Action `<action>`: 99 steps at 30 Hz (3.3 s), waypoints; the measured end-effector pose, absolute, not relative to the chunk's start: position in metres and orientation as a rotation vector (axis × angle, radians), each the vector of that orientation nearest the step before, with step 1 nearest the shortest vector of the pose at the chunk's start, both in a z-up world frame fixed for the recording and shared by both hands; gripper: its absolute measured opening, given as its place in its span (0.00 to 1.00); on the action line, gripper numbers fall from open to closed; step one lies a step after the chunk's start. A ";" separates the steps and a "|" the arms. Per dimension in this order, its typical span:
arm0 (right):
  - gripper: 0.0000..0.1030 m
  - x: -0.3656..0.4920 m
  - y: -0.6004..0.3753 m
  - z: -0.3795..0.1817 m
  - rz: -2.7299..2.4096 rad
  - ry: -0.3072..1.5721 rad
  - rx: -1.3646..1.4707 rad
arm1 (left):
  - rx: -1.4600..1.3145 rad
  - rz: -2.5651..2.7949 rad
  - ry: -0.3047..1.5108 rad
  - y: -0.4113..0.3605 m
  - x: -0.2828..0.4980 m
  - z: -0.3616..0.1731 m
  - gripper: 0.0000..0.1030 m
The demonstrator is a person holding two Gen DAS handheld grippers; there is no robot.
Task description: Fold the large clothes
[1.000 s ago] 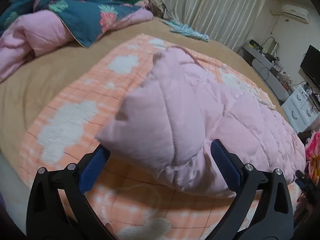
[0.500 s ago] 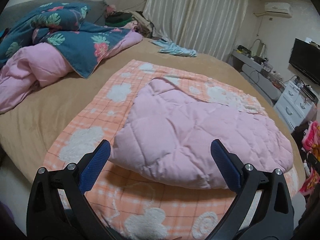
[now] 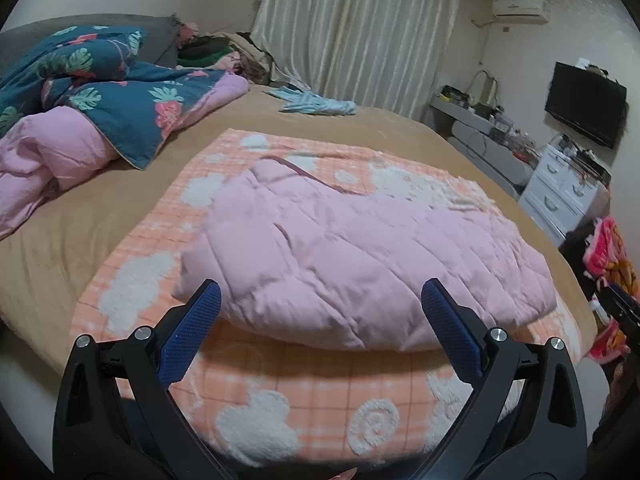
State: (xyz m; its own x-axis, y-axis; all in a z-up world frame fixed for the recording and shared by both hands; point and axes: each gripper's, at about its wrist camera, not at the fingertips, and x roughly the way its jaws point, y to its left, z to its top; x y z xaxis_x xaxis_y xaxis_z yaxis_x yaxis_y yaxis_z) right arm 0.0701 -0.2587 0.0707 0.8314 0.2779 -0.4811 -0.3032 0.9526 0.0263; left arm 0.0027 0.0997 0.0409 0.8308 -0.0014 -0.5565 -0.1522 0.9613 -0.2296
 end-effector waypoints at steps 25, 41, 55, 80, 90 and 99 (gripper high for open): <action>0.96 0.050 -0.220 0.038 0.410 0.565 -0.059 | -0.219 -0.028 0.636 0.056 -0.011 0.014 0.91; 0.96 0.051 -0.222 0.040 0.413 0.557 -0.054 | -0.213 -0.019 0.635 0.057 -0.012 0.017 0.91; 0.96 0.051 -0.221 0.041 0.409 0.551 -0.063 | -0.212 -0.003 0.638 0.063 -0.012 0.018 0.91; 0.96 0.052 -0.221 0.040 0.413 0.554 -0.065 | -0.212 0.000 0.640 0.063 -0.013 0.020 0.91; 0.96 0.051 -0.224 0.038 0.413 0.561 -0.070 | -0.206 0.001 0.645 0.060 -0.013 0.020 0.91; 0.96 0.051 -0.223 0.037 0.412 0.562 -0.072 | -0.189 0.004 0.646 0.056 -0.014 0.018 0.91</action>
State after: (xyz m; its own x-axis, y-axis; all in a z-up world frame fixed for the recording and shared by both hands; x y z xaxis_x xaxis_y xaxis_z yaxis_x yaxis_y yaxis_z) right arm 0.0506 -0.2235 0.0370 0.7672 0.3593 -0.5313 -0.3983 0.9162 0.0443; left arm -0.0137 0.0564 0.0185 0.7992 -0.0553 -0.5985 -0.0621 0.9828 -0.1737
